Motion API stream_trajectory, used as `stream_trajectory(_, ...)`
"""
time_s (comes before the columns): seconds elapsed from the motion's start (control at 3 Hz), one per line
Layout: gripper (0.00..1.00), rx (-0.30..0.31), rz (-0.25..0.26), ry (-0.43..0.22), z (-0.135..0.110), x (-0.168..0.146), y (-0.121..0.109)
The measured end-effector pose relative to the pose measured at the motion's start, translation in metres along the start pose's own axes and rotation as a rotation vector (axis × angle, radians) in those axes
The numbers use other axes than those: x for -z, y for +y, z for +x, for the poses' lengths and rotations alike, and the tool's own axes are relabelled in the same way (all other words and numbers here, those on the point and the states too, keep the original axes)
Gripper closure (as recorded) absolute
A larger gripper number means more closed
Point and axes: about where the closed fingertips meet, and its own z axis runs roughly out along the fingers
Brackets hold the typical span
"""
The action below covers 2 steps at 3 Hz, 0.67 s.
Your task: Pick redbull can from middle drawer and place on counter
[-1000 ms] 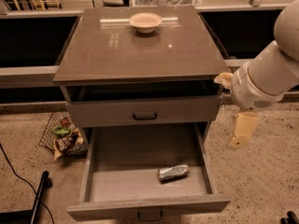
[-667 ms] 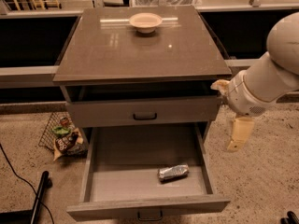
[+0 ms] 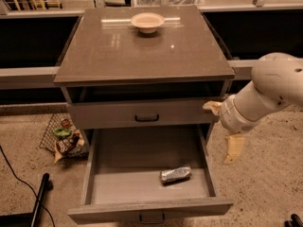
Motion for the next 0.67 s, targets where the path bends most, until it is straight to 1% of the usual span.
stream_trajectory(0.33, 0.00, 0.024, -0.058, -0.047, 0.0083, -0.0464, 0.0024)
stream_trajectory(0.67, 0.00, 0.024, -0.058, -0.047, 0.0083, -0.0465, 0.0024)
